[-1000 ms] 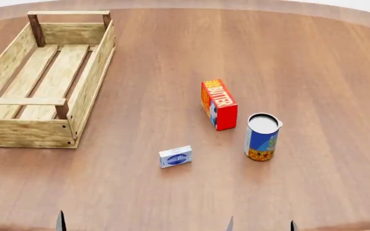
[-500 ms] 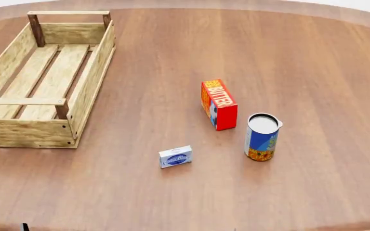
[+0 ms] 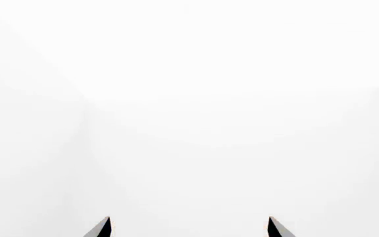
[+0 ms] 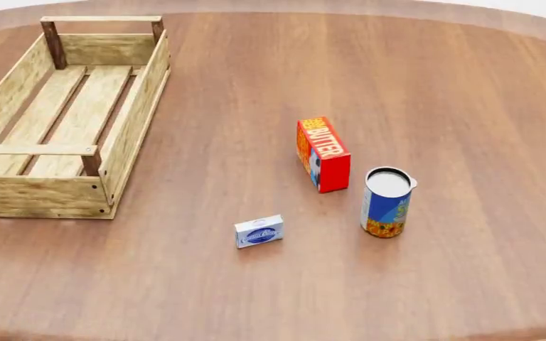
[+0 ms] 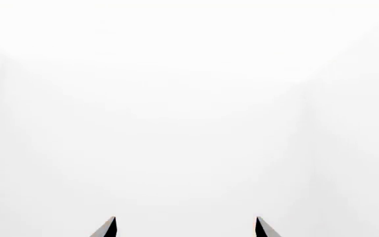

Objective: Pick up the cream cheese and put it in the tray.

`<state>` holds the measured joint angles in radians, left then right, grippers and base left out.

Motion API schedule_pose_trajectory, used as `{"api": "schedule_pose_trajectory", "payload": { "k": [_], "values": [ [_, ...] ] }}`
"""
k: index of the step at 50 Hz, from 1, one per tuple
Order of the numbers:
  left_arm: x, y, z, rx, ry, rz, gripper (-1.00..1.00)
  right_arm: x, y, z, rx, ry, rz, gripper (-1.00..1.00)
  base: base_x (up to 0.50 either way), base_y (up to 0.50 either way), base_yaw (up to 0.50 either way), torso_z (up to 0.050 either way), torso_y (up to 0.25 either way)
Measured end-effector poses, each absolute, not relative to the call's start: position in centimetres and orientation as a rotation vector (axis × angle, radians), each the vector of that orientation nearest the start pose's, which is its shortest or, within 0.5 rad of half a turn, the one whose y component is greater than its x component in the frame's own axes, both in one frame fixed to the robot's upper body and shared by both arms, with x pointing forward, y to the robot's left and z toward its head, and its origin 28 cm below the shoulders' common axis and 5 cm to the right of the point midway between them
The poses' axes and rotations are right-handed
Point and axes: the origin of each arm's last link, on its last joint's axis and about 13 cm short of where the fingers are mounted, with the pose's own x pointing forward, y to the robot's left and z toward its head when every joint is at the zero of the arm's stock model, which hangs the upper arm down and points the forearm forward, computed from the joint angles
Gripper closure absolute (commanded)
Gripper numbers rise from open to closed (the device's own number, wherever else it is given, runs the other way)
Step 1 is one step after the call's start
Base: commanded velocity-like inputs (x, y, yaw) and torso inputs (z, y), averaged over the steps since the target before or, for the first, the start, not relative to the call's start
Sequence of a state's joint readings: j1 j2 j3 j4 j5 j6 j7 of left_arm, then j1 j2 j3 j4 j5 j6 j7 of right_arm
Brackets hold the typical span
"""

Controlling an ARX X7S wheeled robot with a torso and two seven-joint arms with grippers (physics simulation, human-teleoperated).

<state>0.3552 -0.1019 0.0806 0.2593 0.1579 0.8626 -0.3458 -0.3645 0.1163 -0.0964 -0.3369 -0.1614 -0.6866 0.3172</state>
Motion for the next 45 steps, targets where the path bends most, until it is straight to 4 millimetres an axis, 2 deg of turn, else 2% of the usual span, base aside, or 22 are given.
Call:
{"api": "schedule_pose_trajectory", "payload": {
  "k": [10,45],
  "values": [
    [12.12,20.03,6.42,0.028,-0.818,0.138,-1.00,12.33,-9.21,6.81,-0.097,-0.722,-0.120,-1.00,0.00,0.08,0.00,0.000,0.000],
    [12.05,20.16,6.43,0.032,-0.850,0.165,-1.00,12.14,-9.20,6.91,-0.102,-0.740,-0.139,-1.00,0.00,0.26,0.00,0.000,0.000]
  ]
}}
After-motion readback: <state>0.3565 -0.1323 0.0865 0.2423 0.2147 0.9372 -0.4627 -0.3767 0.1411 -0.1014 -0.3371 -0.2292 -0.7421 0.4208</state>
